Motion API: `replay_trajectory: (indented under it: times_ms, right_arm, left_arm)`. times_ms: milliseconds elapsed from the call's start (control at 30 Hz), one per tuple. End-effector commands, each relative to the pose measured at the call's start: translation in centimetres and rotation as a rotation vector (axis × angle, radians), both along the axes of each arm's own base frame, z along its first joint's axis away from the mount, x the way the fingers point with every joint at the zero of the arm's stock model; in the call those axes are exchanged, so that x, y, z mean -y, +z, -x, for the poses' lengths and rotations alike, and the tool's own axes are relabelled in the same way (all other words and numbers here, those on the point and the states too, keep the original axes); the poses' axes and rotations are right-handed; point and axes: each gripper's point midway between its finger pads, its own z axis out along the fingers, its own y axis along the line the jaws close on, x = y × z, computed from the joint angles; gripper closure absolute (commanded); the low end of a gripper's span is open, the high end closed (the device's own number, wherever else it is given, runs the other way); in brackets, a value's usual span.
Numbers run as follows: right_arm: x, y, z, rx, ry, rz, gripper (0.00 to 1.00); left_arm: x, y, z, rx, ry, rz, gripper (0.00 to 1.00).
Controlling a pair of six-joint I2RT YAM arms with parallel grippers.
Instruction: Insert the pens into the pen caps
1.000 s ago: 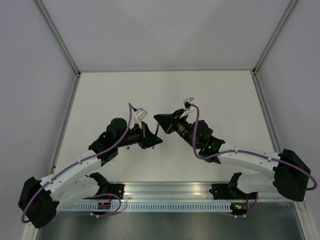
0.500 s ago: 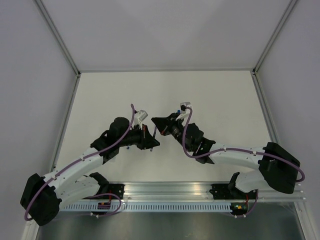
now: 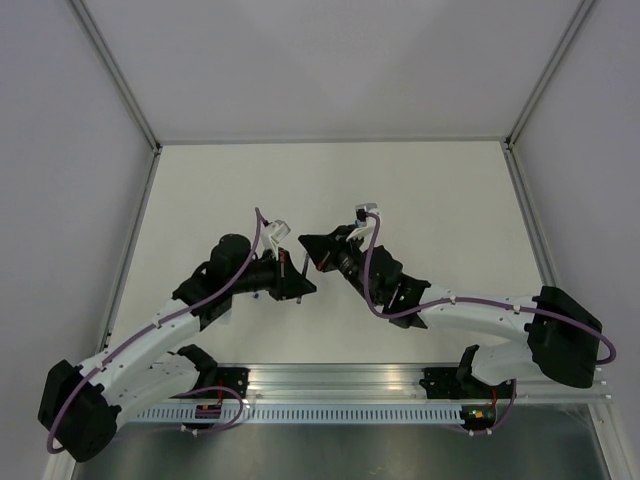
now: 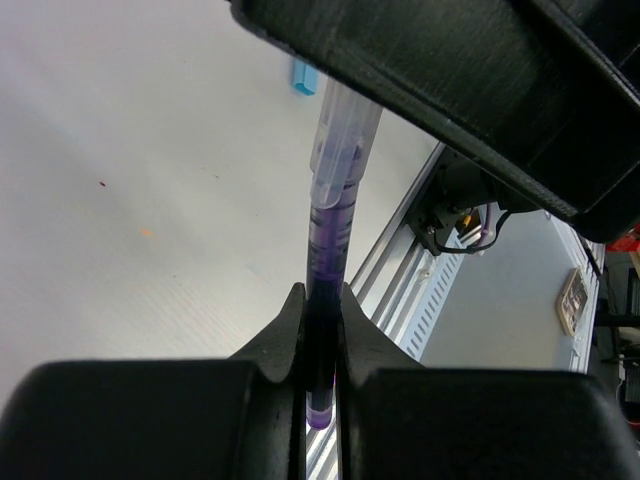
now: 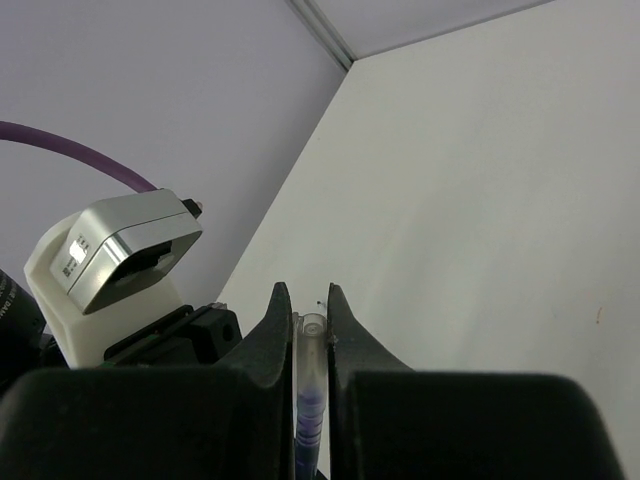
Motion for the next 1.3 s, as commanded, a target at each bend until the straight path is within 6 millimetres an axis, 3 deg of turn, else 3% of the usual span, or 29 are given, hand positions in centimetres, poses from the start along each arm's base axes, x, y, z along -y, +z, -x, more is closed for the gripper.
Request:
replay_trajectory:
  times_ms: [0,67,333,633,800,833,1033,1267]
  right_arm:
    - [-4.0,-4.0,8.4,-0.110,0.333,0.178,1.00]
    - [-3.9,-2.3,7.2,-0.091,0.291,0.170,1.00]
    - [-3.3,0.7,4.1,-0.066,0.221,0.182,1.00]
    - [-1.0,1.5,0.4,-0.073,0.157,0.174,1.00]
    - [0.7,0.9,-2.2,-0.090,0.116,0.212,1.00]
    - [1.5,0.8,-3.3,-0.097,0.094,0.223,1.00]
    - [3.6,-1.5,-5.3,-0.136,0.056,0.274,1.00]
    - [5.8,-4.1,-5.4,-0.176,0.050,0.348,1.00]
  left_arm:
    - [-0.8,11.0,-6.9,0.333,0.223,0.210,0.97]
    - [-0.8,10.2,-6.6,0.311,0.208,0.189,0.93]
    - [-0.7,8.4,-5.0,0.273,0.144,0.163,0.82]
    - [-0.3,6.8,-4.6,0.211,0.109,0.138,0.48]
    - [0.4,5.4,-4.0,0.151,0.057,0.127,0.32]
    - [0.5,4.5,-4.0,0.129,0.051,0.115,0.31]
    - [-0.1,2.3,-4.9,0.093,0.104,0.045,0.31]
    - [-3.2,0.6,-6.4,0.040,0.281,-0.137,0.30]
